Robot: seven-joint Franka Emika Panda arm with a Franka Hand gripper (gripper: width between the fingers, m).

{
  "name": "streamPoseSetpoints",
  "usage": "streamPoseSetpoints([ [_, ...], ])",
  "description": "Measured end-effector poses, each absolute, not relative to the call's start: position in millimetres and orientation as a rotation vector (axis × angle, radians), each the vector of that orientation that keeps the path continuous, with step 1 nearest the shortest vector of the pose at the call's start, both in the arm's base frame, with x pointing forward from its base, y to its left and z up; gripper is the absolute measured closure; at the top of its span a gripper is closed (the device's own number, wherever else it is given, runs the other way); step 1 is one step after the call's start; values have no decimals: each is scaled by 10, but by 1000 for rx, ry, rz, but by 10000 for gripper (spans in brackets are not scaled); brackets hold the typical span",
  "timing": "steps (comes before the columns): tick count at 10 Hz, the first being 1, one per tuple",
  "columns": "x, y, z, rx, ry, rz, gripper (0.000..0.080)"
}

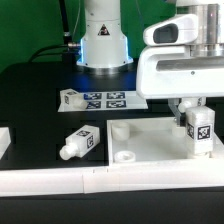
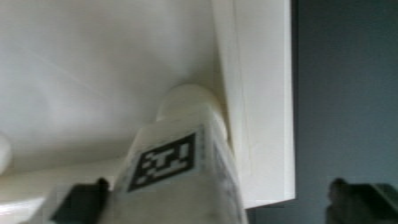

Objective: Assemble one leg

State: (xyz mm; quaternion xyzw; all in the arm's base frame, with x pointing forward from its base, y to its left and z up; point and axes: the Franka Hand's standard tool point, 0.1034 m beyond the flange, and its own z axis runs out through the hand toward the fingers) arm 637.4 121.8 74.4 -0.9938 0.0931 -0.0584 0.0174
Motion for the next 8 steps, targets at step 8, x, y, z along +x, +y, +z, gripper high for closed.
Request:
streamPoseSetpoints([
  [8, 6331, 1224, 714, -2644, 1554, -47, 509],
])
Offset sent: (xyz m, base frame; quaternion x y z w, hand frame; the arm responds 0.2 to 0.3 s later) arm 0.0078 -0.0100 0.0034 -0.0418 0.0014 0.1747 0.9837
